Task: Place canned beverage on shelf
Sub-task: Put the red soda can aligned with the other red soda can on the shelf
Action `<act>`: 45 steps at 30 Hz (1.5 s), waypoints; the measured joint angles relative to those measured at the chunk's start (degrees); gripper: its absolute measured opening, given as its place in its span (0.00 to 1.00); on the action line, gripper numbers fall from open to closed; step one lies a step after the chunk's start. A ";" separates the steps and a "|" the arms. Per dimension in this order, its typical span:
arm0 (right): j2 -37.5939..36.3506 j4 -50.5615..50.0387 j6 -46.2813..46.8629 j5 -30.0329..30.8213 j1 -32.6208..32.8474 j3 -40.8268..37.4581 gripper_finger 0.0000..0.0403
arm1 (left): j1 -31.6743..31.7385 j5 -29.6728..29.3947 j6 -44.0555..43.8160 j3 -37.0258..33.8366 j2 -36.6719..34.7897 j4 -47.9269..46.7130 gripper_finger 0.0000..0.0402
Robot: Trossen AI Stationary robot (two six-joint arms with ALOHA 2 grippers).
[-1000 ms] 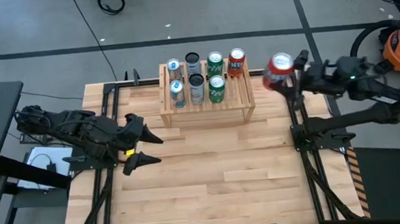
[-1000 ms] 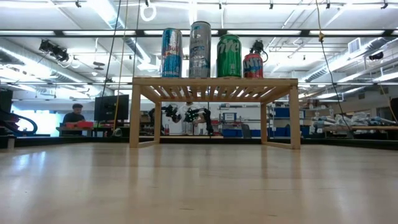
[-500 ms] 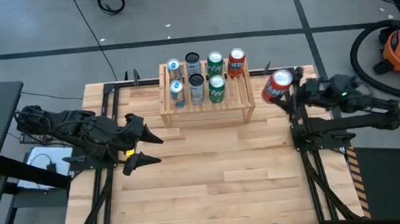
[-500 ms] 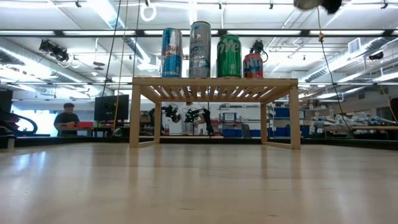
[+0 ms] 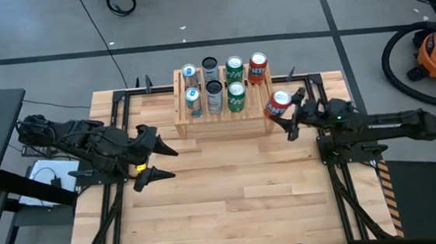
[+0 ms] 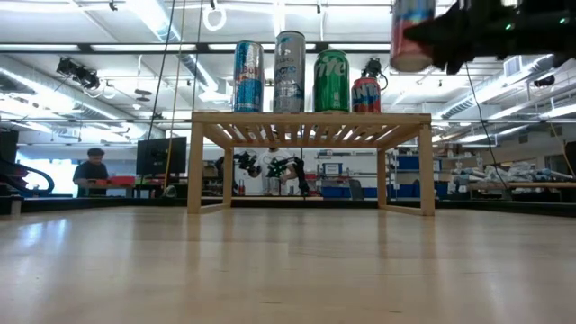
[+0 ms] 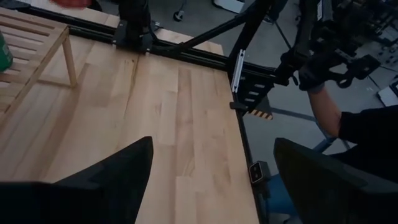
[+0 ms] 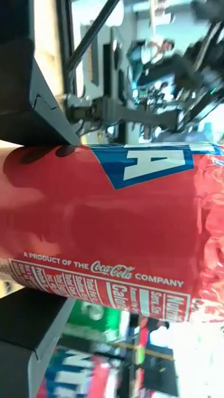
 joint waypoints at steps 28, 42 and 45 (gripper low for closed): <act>26.23 18.65 1.86 -19.16 -21.42 -0.21 0.77 | 0.00 0.03 3.99 0.00 0.00 0.00 0.83; 29.84 20.95 -0.98 -21.44 -24.16 -0.05 0.82 | 0.00 0.01 4.03 0.00 0.00 1.05 0.83; 29.77 20.76 -0.79 -21.44 -24.16 -0.05 0.84 | 0.00 0.01 4.04 0.00 0.00 1.05 0.83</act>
